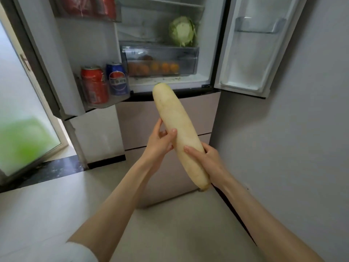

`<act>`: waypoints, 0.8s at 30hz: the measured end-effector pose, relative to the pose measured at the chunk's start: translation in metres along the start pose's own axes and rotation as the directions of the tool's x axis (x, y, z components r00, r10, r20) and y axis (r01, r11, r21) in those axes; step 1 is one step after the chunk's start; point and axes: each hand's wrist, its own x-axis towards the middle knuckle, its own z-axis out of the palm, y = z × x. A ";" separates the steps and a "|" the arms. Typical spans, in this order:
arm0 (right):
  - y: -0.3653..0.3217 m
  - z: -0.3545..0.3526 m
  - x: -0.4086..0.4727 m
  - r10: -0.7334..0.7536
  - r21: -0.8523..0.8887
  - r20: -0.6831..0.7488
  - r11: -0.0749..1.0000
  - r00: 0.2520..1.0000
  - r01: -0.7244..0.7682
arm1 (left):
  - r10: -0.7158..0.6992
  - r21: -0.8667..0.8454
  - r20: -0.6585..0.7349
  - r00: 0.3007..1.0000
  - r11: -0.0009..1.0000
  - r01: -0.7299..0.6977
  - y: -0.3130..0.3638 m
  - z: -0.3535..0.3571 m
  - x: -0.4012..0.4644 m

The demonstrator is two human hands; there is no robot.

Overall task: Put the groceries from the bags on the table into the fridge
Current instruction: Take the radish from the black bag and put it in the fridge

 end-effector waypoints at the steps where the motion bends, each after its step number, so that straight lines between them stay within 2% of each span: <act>1: -0.003 -0.004 0.020 -0.008 0.000 -0.003 1.000 1.000 0.008 | -0.011 0.004 0.000 1.000 1.000 0.011 -0.002 0.002 0.018; 4: -0.013 -0.015 0.082 -0.035 -0.008 0.020 0.999 0.999 0.036 | -0.018 0.009 -0.020 1.000 1.000 0.018 -0.008 0.007 0.073; 9: -0.037 -0.038 0.190 -0.094 -0.044 0.137 0.994 0.986 0.101 | 0.024 0.013 -0.096 0.995 1.000 -0.023 -0.002 0.010 0.182; 13: -0.069 -0.054 0.277 -0.098 -0.021 0.174 0.995 0.980 0.103 | 0.074 0.094 -0.142 0.987 0.994 -0.061 0.009 0.018 0.265; 19: -0.105 -0.047 0.380 -0.127 0.119 0.162 0.987 0.979 0.108 | 0.143 0.145 -0.202 0.969 0.983 -0.115 0.039 0.010 0.375; 24: -0.148 -0.032 0.470 -0.200 0.141 0.049 0.971 0.978 0.192 | 0.239 0.222 -0.231 0.943 0.957 -0.188 0.080 -0.003 0.467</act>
